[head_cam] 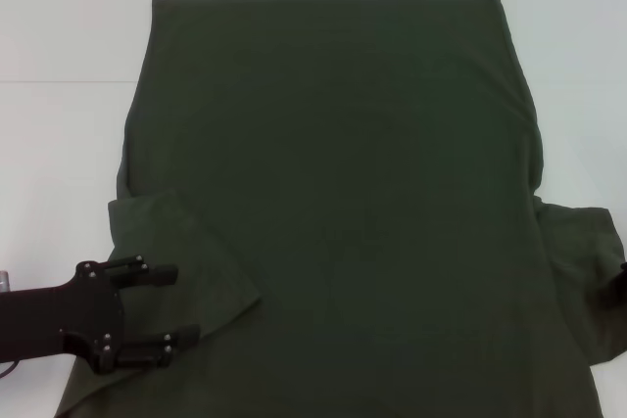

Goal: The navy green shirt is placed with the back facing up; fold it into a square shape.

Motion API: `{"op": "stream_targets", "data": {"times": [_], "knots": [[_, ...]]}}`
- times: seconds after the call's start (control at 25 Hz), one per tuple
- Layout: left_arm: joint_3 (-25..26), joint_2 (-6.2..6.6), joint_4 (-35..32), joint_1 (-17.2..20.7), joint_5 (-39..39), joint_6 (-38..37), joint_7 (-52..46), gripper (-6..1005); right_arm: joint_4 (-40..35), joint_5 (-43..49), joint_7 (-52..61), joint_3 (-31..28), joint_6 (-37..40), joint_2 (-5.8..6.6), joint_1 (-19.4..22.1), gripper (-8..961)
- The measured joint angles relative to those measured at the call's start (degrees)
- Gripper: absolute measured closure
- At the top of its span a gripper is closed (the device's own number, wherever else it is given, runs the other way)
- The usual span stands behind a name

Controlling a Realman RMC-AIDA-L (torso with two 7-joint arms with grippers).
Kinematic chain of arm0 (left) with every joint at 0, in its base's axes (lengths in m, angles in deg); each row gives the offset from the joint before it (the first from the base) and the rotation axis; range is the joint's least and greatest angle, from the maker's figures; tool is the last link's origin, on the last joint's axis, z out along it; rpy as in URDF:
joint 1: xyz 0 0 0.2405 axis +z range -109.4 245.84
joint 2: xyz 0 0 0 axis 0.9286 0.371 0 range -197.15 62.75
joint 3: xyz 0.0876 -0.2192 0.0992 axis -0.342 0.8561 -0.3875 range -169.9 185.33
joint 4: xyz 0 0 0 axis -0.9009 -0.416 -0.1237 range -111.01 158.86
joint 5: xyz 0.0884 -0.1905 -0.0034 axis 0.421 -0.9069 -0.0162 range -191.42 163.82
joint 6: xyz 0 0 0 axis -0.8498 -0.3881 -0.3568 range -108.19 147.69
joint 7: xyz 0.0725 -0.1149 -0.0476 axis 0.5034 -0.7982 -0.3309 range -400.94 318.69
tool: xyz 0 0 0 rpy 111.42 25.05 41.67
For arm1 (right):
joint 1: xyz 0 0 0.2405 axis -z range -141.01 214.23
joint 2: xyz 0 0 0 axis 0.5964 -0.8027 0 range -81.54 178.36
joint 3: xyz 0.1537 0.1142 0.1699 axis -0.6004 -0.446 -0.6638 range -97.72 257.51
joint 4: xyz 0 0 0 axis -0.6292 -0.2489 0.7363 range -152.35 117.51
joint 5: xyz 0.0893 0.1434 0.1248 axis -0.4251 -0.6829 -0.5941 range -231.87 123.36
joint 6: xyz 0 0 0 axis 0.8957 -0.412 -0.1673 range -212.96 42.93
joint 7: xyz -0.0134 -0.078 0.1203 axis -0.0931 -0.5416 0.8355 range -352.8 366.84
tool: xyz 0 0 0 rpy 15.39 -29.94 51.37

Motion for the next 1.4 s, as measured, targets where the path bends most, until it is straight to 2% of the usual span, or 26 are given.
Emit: {"op": "stream_targets", "data": {"times": [0.28, 0.44, 0.84, 1.08, 1.4], "knots": [[0.0, -0.01, 0.0, -0.01, -0.08, 0.0, -0.18, 186, -3.03, -0.61, -0.4, -2.28, 1.2, 0.45, 1.02, 915], [0.0, 0.14, 0.0, 0.0, -0.08, -0.01, -0.7, 187, -7.35, -3.61, -0.83, -5.98, 4.41, 1.3, 2.12, 916], [0.0, 0.44, 0.0, 0.08, -0.01, -0.17, -0.73, 186, -11.88, -6.25, -0.65, -7.09, 7.48, 1.6, 1.7, 909], [0.0, 0.44, 0.01, 0.21, 0.21, -0.67, -0.73, 186, -11.9, -6.5, -1.1, -5.32, 8.47, 1.04, -0.87, 902], [0.0, 0.52, 0.0, 0.44, 0.17, -0.98, -0.82, 185, -11.88, -6.59, -1.09, 0.63, 10.64, -0.54, -4.83, 891]]}}
